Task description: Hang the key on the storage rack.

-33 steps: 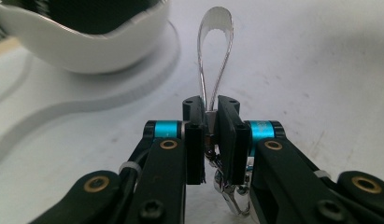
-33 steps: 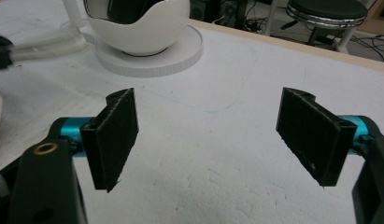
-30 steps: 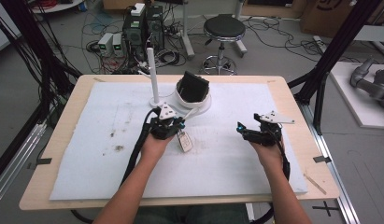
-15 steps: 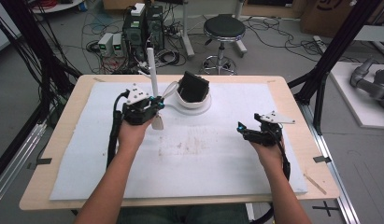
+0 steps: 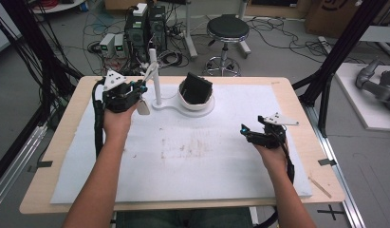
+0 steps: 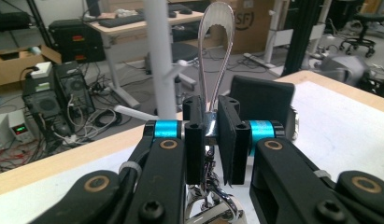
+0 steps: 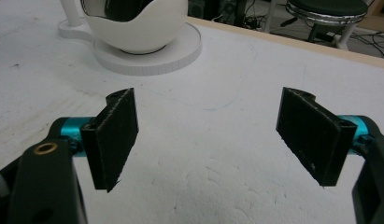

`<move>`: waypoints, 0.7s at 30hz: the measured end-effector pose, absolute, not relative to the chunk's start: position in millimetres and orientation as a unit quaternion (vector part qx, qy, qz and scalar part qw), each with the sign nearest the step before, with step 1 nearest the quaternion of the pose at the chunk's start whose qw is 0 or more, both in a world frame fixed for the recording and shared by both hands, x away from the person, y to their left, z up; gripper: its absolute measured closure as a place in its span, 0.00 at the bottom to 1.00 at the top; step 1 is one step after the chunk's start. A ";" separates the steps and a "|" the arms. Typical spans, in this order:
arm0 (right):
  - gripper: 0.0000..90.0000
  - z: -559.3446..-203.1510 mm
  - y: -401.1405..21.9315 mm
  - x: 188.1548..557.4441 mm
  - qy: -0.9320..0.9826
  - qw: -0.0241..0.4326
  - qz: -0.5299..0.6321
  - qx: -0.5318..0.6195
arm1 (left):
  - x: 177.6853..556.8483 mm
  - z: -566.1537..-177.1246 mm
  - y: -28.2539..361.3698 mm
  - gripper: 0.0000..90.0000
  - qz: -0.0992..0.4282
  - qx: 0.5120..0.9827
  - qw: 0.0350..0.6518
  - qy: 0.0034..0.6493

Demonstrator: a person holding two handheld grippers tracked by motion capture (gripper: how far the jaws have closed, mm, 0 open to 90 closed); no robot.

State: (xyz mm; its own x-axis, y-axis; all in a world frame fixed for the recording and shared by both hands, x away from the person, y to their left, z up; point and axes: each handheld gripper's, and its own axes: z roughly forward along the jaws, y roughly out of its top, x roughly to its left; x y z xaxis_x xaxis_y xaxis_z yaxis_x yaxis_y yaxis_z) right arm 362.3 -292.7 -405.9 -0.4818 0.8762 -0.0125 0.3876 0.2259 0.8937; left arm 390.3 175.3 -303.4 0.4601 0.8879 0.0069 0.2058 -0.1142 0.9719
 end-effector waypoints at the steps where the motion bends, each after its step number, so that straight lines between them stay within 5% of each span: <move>1: 0.24 -406.0 -292.3 362.1 0.735 0.271 0.449 0.431 | 391.1 -303.6 175.9 0.90 0.324 0.672 0.526 0.408; 21: 0.24 -406.1 -292.0 360.9 0.737 0.270 0.446 0.431 | 416.1 -322.1 172.4 0.90 0.322 0.679 0.494 0.437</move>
